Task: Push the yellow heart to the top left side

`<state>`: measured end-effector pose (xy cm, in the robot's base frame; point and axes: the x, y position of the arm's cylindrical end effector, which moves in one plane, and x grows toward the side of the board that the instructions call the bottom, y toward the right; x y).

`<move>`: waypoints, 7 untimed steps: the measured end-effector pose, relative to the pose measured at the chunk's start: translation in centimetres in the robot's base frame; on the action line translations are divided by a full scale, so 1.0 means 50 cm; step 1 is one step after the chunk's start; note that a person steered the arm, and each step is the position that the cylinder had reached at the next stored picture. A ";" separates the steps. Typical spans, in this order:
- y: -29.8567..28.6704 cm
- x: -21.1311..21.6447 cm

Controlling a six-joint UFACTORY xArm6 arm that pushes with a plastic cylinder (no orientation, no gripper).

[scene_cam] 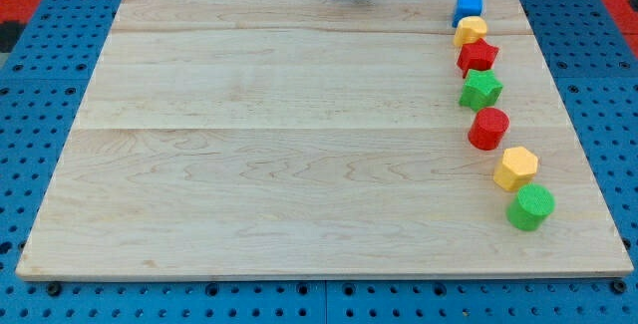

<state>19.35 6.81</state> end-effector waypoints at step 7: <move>0.422 -0.005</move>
<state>19.10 27.93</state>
